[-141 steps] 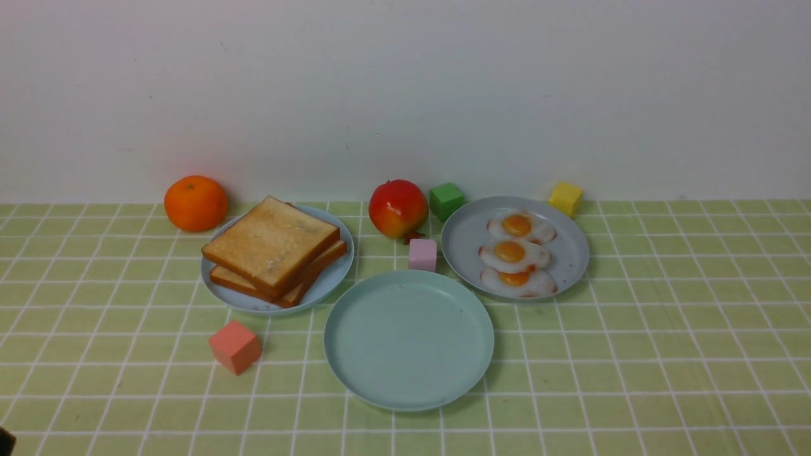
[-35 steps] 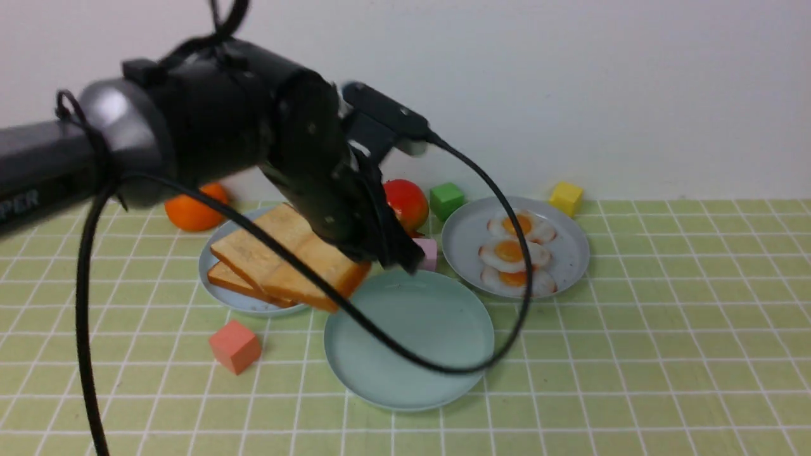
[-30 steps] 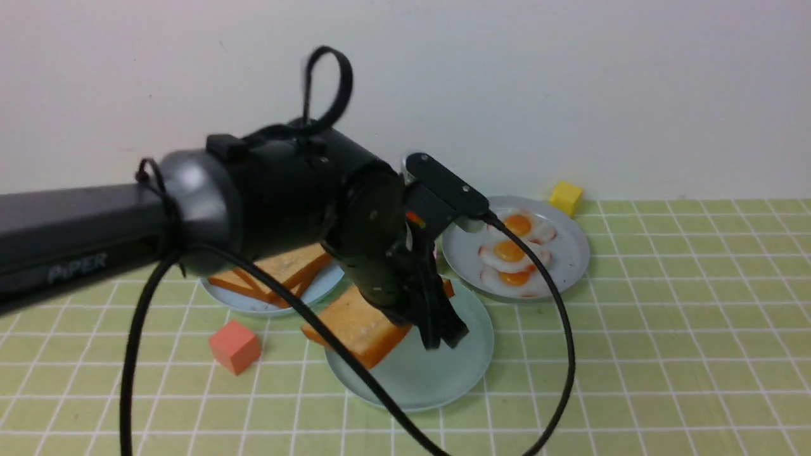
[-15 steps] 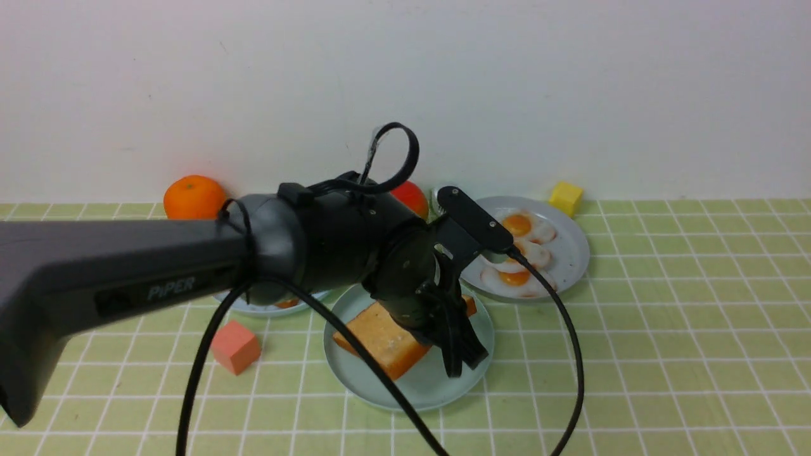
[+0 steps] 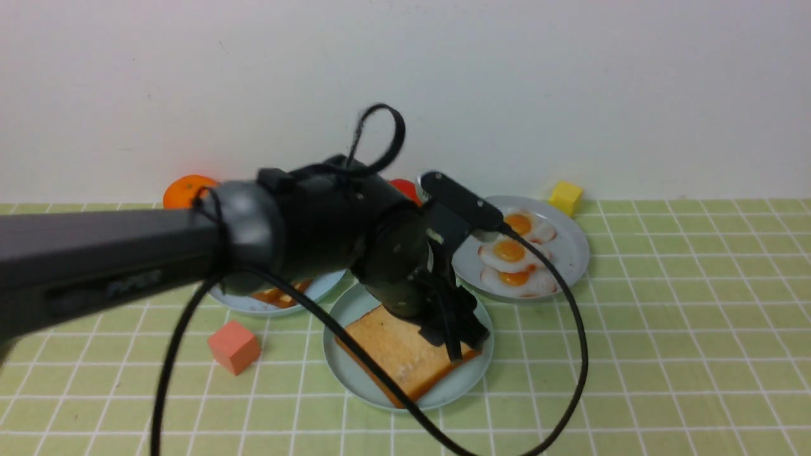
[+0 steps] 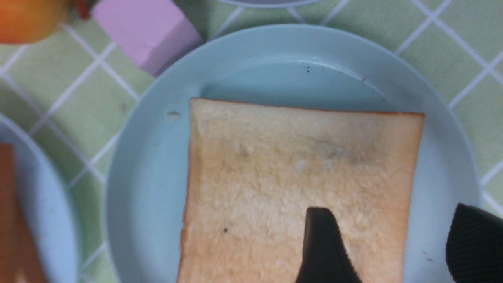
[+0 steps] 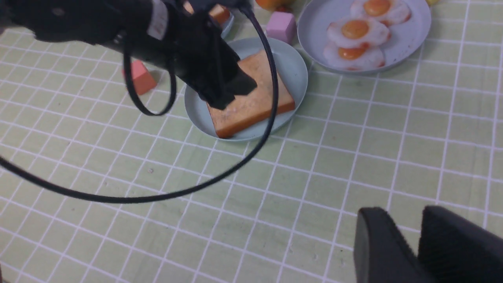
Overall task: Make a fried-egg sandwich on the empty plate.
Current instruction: Use the right arm to grab a fried egg
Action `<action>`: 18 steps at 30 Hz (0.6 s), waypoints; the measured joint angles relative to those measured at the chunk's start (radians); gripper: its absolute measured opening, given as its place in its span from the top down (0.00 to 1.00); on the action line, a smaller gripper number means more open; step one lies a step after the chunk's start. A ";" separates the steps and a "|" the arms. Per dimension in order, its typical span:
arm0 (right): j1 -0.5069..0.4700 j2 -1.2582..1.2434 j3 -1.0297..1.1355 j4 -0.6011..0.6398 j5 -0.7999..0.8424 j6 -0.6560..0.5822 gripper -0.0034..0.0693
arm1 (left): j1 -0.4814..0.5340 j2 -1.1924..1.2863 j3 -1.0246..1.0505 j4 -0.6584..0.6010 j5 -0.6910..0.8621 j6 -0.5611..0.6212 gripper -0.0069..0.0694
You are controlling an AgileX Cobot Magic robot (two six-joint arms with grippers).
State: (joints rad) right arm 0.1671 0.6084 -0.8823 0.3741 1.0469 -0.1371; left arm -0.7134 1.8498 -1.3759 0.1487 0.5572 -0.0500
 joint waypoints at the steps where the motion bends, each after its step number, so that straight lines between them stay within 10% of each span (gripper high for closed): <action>1: 0.000 0.037 0.000 0.002 -0.005 0.004 0.64 | -0.002 -0.048 0.000 0.000 0.012 -0.011 0.42; 8: 0.000 0.370 -0.006 0.069 -0.162 0.008 0.55 | -0.011 -0.415 0.006 -0.050 0.095 -0.058 0.92; 18: -0.008 0.927 -0.236 0.161 -0.243 0.008 0.54 | -0.011 -0.919 0.383 -0.106 0.072 -0.061 0.93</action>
State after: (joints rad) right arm 0.1592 1.5349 -1.1186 0.5349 0.8035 -0.1294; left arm -0.7240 0.9304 -0.9926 0.0430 0.6296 -0.1115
